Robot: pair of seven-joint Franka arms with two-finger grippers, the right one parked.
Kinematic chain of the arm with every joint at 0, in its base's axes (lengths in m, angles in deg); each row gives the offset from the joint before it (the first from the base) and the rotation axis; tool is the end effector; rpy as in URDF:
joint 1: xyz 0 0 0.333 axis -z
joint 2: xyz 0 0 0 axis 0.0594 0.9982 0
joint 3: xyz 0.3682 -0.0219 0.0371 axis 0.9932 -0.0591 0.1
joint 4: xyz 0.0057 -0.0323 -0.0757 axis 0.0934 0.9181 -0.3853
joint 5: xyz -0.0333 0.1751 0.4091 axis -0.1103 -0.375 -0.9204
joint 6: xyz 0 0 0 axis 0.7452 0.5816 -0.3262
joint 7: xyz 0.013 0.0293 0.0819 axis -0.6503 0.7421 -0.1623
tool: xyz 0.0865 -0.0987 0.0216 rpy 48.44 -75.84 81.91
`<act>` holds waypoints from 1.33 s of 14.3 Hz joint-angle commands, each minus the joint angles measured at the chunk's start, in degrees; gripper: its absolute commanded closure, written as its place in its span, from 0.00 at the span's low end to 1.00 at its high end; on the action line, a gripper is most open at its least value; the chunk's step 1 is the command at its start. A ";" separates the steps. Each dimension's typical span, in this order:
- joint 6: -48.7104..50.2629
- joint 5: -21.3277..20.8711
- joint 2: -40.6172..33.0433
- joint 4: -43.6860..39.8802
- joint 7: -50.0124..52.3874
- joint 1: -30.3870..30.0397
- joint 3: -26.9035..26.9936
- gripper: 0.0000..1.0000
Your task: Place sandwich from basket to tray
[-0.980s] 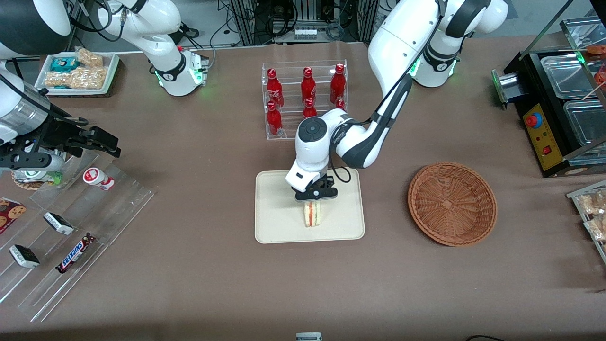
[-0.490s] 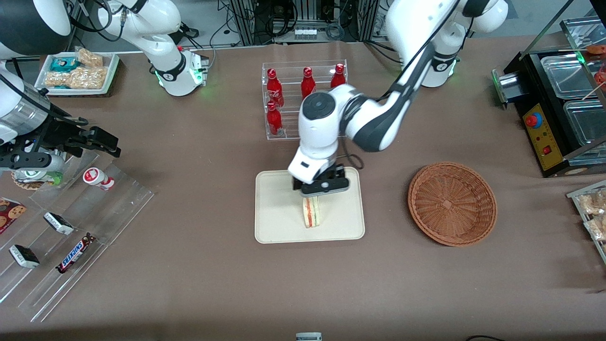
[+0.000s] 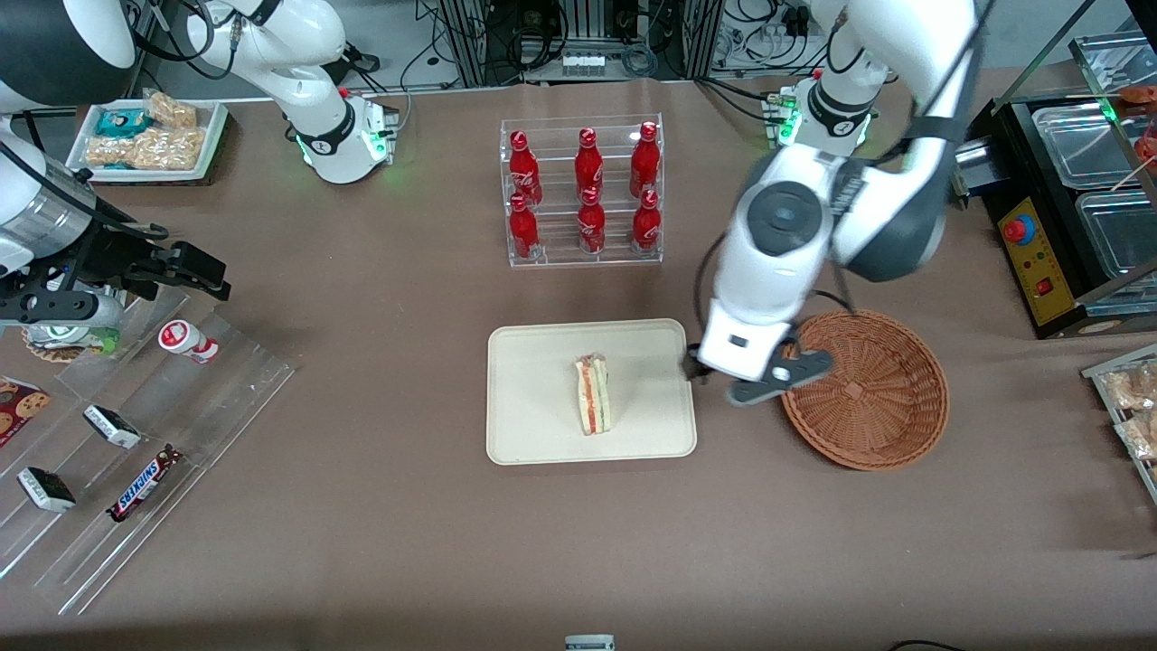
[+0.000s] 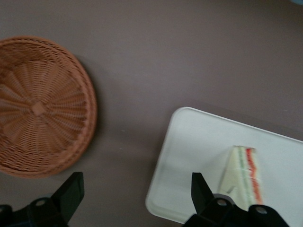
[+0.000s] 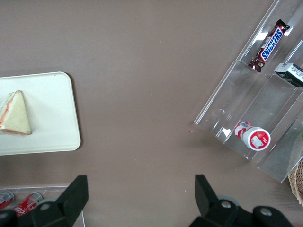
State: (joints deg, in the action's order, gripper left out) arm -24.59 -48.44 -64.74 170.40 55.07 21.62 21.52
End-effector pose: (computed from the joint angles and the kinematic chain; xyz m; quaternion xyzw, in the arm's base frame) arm 0.6610 -0.3150 0.4494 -0.9864 -0.1595 -0.0307 0.0261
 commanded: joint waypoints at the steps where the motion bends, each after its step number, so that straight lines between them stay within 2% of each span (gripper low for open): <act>1: 3.37 1.22 -7.37 6.19 -9.67 -6.10 -0.76 0.00; 8: 11.99 2.44 -18.71 12.96 -32.97 -17.88 -0.67 0.00; 11: 16.90 3.50 -23.46 12.97 -41.33 -19.66 -0.15 0.00; 15: 20.78 3.59 -23.12 7.01 -48.02 -21.77 0.30 0.00; 19: 18.95 3.50 -21.28 5.24 -48.12 -21.68 0.65 0.00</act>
State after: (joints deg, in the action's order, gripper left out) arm -5.65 -45.85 -87.84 177.83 8.26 0.28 22.24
